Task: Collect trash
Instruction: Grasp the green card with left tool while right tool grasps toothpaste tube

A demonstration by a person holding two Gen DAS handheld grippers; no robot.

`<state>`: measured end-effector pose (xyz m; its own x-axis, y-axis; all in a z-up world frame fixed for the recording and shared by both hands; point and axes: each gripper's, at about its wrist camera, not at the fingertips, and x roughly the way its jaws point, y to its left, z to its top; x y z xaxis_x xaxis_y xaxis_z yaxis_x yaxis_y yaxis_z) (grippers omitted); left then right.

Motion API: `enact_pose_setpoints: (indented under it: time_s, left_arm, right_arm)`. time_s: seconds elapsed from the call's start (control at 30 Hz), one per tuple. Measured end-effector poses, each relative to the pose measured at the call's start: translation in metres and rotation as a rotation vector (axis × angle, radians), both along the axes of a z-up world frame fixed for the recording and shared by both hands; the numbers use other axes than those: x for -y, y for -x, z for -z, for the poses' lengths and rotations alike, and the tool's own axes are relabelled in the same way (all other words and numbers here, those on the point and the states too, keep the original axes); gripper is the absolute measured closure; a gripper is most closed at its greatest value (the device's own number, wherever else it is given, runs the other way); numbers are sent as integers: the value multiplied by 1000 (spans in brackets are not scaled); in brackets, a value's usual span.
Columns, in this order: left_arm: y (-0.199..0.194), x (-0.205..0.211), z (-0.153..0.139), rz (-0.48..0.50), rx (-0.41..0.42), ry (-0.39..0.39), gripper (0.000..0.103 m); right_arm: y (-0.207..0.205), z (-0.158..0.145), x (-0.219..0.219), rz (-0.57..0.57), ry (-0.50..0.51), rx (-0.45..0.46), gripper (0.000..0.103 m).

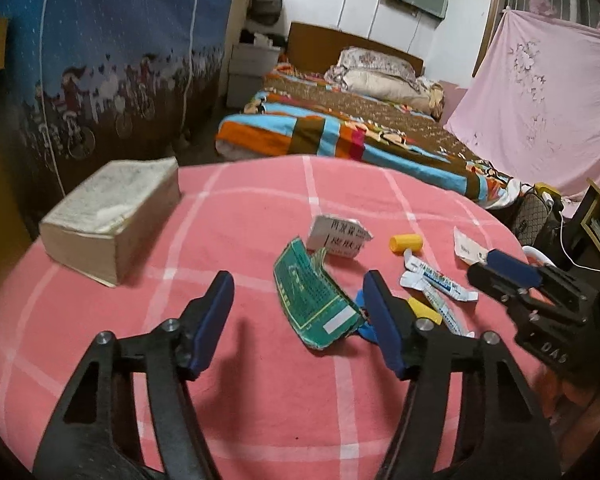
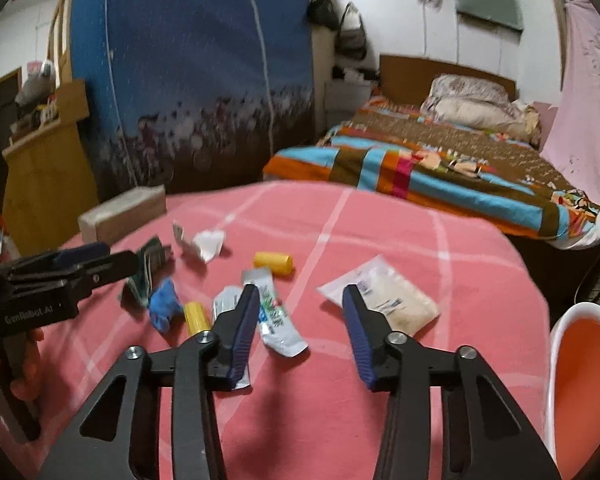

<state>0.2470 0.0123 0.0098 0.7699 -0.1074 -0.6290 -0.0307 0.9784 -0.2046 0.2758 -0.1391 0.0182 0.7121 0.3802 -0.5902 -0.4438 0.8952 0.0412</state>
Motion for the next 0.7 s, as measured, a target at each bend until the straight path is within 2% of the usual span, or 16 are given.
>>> enact_pose_setpoints:
  time_s: [0.13, 0.4, 0.5, 0.53, 0.57, 0.7]
  left_arm:
    - [-5, -4, 3, 7, -32, 28, 75]
    - [-4, -9, 3, 24, -36, 88, 97]
    - [-2, -8, 2, 23, -33, 92, 100]
    - [-2, -9, 2, 20, -31, 93, 101]
    - [-1, -9, 1, 17, -28, 94, 102]
    - [2, -8, 1, 17, -19, 98, 103]
  right_arm:
    - [-8, 6, -7, -21, 34, -56, 69]
    - [-14, 15, -13, -53, 52, -126, 82]
    - [-11, 14, -13, -59, 53, -125, 83]
    - [-11, 13, -13, -60, 54, -122, 85]
    - [-12, 13, -15, -61, 54, -120, 92]
    - [-10, 11, -15, -59, 47, -102, 94]
